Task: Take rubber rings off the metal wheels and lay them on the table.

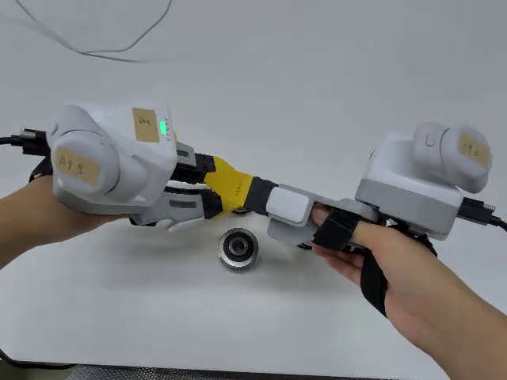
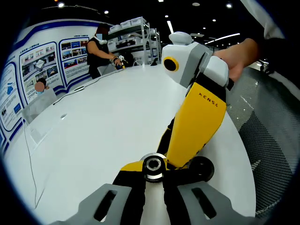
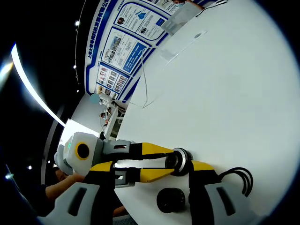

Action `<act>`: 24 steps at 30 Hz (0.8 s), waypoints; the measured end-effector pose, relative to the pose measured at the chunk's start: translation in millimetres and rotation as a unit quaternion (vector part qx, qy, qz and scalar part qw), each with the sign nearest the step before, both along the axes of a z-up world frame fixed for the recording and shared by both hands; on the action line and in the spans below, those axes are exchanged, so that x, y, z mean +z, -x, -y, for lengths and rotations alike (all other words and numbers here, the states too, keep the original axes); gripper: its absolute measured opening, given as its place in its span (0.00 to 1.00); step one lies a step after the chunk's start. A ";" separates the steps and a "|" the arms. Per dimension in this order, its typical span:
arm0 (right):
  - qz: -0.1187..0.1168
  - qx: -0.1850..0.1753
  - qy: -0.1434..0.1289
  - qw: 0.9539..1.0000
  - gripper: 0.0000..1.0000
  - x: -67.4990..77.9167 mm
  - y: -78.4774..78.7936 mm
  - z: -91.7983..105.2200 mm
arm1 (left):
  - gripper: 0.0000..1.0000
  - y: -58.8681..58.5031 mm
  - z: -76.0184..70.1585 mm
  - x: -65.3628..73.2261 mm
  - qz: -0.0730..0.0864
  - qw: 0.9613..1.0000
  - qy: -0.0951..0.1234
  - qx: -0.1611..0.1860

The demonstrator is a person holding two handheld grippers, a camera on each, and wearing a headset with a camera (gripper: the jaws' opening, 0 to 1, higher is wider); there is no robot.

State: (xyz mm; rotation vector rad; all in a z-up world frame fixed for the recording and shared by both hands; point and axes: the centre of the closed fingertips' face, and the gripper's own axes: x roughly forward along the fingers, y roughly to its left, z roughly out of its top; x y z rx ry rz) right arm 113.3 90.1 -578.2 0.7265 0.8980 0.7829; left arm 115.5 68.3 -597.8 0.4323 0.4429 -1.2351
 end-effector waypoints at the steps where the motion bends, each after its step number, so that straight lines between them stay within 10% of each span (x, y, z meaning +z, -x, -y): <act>1: -0.001 0.000 0.000 1.000 0.64 -0.4 -0.5 0.4 | 0.13 0.4 -0.2 0.0 0.000 1.000 0.000 0.000; 24: -0.021 -0.008 -0.021 1.000 0.51 -0.6 4.4 10.4 | 0.13 -0.1 0.4 -0.4 0.002 1.000 -0.002 0.000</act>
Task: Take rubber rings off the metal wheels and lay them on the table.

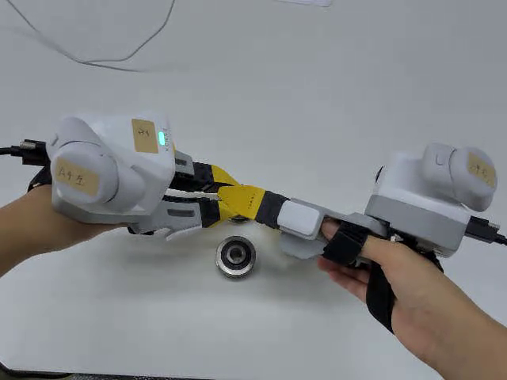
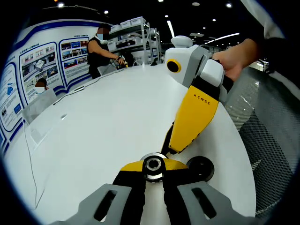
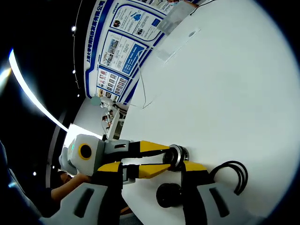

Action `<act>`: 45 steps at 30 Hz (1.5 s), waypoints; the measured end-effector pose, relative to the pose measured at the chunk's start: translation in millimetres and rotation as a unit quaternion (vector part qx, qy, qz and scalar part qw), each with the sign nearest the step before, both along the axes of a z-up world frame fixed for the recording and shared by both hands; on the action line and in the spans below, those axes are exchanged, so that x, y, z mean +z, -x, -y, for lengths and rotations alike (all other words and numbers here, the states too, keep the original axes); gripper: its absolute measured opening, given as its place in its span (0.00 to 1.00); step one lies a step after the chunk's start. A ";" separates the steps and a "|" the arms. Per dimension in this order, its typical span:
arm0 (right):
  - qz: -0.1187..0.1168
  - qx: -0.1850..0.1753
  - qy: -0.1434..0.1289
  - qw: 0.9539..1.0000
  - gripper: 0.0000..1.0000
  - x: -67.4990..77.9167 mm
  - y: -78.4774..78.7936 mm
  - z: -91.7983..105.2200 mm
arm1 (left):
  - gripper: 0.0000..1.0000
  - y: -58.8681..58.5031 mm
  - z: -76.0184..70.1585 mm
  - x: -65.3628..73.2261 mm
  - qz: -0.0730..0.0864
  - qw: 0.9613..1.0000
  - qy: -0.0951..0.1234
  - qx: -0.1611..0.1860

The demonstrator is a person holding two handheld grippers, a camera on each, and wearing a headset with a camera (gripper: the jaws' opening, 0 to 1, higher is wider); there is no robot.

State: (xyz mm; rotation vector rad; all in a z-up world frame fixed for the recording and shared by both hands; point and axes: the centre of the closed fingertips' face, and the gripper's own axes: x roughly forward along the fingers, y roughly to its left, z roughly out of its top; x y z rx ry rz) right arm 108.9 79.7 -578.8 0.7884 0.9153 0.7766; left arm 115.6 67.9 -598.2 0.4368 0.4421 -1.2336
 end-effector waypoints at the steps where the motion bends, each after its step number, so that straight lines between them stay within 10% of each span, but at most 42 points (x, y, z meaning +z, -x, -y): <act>1: 0.000 -0.001 0.002 1.000 0.50 -0.6 -0.2 0.4 | 0.13 0.2 -0.1 0.0 0.000 1.000 0.000 0.000; 45: 0.010 -0.025 0.075 0.997 0.05 -29.2 -14.1 18.8 | 0.13 1.0 -1.2 -0.6 0.001 1.000 0.000 0.000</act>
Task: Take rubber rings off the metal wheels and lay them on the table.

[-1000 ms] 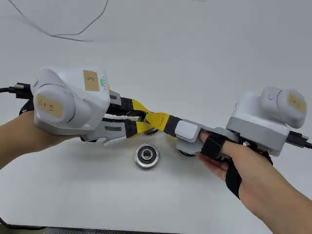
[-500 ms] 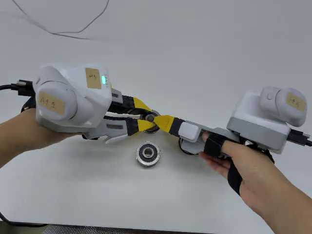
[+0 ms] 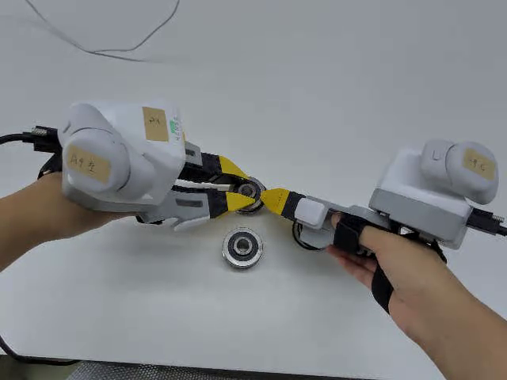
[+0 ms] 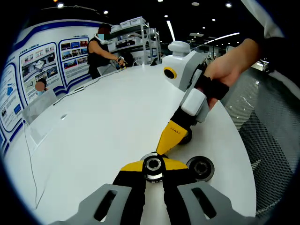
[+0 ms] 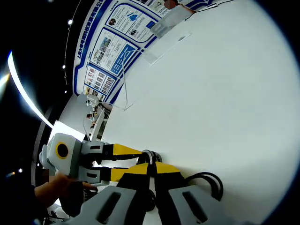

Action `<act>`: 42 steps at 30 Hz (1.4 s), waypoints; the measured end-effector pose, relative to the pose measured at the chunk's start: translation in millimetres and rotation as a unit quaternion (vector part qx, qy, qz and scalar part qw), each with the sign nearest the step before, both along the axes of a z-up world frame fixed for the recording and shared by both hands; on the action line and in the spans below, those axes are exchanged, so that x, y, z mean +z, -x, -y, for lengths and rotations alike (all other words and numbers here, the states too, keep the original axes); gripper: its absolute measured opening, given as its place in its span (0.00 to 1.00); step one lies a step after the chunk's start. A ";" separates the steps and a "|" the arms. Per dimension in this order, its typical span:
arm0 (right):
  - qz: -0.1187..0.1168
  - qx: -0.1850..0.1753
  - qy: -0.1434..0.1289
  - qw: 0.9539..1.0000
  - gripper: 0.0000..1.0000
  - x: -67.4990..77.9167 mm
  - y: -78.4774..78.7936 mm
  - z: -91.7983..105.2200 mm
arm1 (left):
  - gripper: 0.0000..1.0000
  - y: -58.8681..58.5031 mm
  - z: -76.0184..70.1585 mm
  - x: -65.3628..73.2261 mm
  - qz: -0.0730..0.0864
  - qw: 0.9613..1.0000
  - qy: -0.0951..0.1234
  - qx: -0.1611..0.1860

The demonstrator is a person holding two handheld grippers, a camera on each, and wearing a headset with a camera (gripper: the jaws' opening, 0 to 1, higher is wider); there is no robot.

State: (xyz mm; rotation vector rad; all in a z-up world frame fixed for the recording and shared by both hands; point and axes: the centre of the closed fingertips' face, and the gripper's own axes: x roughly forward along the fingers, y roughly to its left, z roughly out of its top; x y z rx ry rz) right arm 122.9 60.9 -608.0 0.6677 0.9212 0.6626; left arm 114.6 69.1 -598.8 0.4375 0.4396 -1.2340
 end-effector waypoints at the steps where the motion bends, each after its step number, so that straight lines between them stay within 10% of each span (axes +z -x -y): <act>1: -0.001 0.000 0.001 1.000 0.04 -0.1 -0.2 0.1 | 0.13 0.0 0.2 0.1 0.000 1.000 0.000 0.000; 42: -0.042 -0.019 -0.004 0.999 0.00 4.2 -4.6 -1.9 | 0.13 -0.7 0.2 0.4 0.008 1.000 -0.013 0.009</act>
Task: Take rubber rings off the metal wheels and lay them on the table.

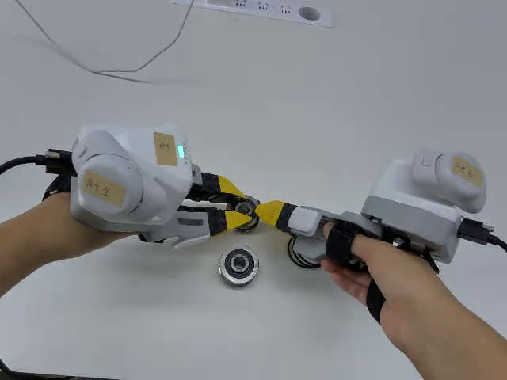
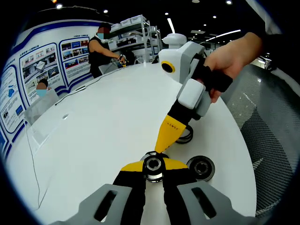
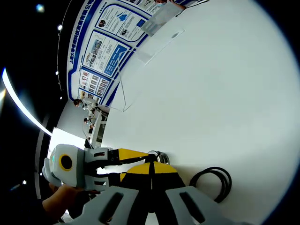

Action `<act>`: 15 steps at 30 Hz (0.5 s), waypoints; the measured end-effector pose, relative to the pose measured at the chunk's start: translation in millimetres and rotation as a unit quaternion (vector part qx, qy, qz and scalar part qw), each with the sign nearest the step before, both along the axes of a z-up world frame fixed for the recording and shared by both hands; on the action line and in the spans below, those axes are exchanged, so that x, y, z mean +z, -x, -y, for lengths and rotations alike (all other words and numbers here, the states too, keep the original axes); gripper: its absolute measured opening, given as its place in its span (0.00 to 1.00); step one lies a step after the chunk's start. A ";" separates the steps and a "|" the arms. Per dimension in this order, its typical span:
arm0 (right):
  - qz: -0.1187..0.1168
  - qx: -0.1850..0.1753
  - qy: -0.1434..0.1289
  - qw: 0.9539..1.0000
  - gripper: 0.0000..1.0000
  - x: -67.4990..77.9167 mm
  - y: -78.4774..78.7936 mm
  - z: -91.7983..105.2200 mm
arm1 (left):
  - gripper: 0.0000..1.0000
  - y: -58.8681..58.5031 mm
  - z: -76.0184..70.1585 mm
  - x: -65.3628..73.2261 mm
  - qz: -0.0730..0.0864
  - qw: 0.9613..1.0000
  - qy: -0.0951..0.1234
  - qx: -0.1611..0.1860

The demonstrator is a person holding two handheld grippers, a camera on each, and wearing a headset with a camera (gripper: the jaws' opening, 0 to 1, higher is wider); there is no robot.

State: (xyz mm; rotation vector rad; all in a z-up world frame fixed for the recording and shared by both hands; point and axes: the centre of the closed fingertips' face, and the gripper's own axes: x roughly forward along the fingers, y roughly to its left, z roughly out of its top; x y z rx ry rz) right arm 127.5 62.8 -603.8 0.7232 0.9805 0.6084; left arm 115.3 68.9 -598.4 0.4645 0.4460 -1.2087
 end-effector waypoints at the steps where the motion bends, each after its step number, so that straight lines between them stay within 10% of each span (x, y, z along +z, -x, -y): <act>1: 0.002 0.001 0.000 1.000 0.00 0.5 0.2 -0.6 | 0.13 -0.3 0.4 0.1 0.000 1.000 0.000 0.000; 15: 0.025 0.020 0.010 0.999 0.00 7.8 3.5 -6.7 | 0.13 -0.6 0.3 0.2 0.000 1.000 0.001 0.000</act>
